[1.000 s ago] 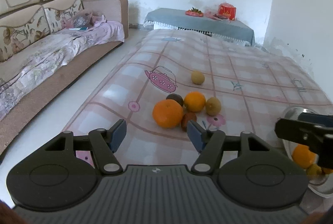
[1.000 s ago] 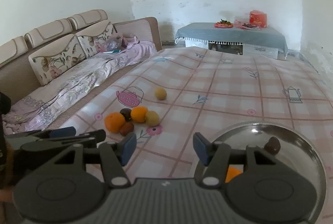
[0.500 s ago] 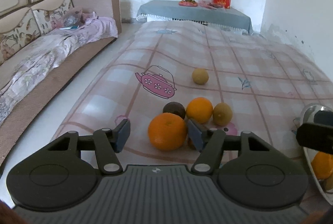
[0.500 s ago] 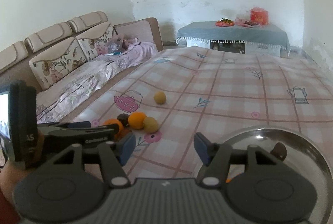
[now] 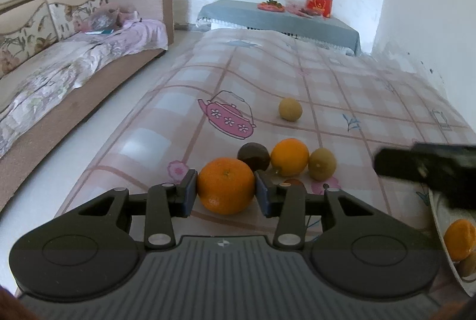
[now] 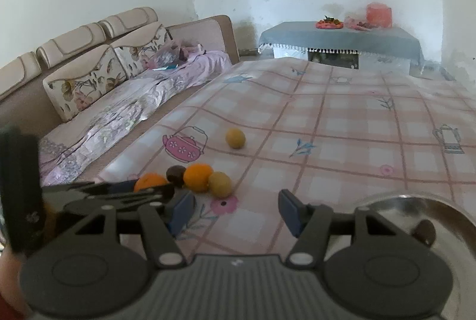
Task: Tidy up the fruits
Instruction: 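Move right gripper to the lone yellow round fruit and grasp it, then carry the large orange and yellow fruit over the steel basin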
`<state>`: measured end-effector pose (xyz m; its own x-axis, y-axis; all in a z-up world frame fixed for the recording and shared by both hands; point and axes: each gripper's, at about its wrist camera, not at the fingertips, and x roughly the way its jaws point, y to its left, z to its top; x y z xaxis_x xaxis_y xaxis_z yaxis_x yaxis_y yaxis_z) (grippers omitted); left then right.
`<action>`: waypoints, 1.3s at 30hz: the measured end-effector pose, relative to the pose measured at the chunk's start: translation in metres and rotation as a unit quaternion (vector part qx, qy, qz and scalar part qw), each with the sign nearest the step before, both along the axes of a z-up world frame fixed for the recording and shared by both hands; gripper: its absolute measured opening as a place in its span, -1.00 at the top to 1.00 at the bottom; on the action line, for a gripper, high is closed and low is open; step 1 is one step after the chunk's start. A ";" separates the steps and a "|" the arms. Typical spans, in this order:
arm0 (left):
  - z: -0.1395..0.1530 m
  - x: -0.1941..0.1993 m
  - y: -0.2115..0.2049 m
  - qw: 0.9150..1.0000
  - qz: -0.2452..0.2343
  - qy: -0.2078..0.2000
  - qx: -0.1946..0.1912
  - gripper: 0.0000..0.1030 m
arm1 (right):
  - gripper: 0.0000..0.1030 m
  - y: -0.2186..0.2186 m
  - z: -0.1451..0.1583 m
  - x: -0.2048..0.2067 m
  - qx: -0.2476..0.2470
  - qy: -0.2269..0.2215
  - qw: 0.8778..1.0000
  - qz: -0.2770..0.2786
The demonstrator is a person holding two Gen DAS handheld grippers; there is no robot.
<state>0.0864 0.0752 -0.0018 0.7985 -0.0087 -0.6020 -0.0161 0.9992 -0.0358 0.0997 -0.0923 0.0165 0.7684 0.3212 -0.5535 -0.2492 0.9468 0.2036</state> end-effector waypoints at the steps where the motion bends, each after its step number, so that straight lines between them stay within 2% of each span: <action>1: 0.001 0.000 -0.002 1.000 0.002 0.000 0.001 0.01 | -0.22 0.001 0.000 0.006 0.001 0.001 1.000 0.001; 8: 0.005 0.000 -0.001 1.000 0.009 -0.001 -0.011 0.01 | -0.22 0.007 -0.005 0.052 0.017 0.024 1.000 0.005; 16: 0.004 0.001 -0.002 1.000 0.011 -0.004 -0.018 0.01 | -0.22 0.026 -0.021 0.102 -0.002 0.040 0.999 0.011; 23: 0.003 0.002 -0.003 1.000 0.013 -0.007 -0.026 0.02 | -0.21 0.037 -0.029 0.129 -0.020 0.043 0.999 0.004; 29: 0.004 0.002 -0.004 0.999 0.014 -0.009 -0.027 0.02 | 0.18 0.049 -0.035 0.131 -0.054 0.035 0.998 0.012; 30: 0.004 0.002 -0.005 1.000 0.014 -0.009 -0.026 0.02 | 0.40 0.048 -0.035 0.130 -0.055 0.034 0.998 0.014; 31: 0.003 0.002 -0.005 1.000 0.014 -0.009 -0.023 0.02 | 0.50 0.047 -0.034 0.130 -0.056 0.035 0.998 0.014; 39: 0.004 -0.003 -0.007 1.000 0.013 -0.011 -0.015 0.03 | 0.51 0.030 -0.023 0.106 -0.060 0.038 0.997 -0.001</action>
<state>0.0834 0.0679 0.0026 0.8119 -0.0052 -0.5838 -0.0411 0.9970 -0.0661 0.2055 -0.0620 -0.0064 0.7234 0.2469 -0.6447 -0.2353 0.9661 0.1060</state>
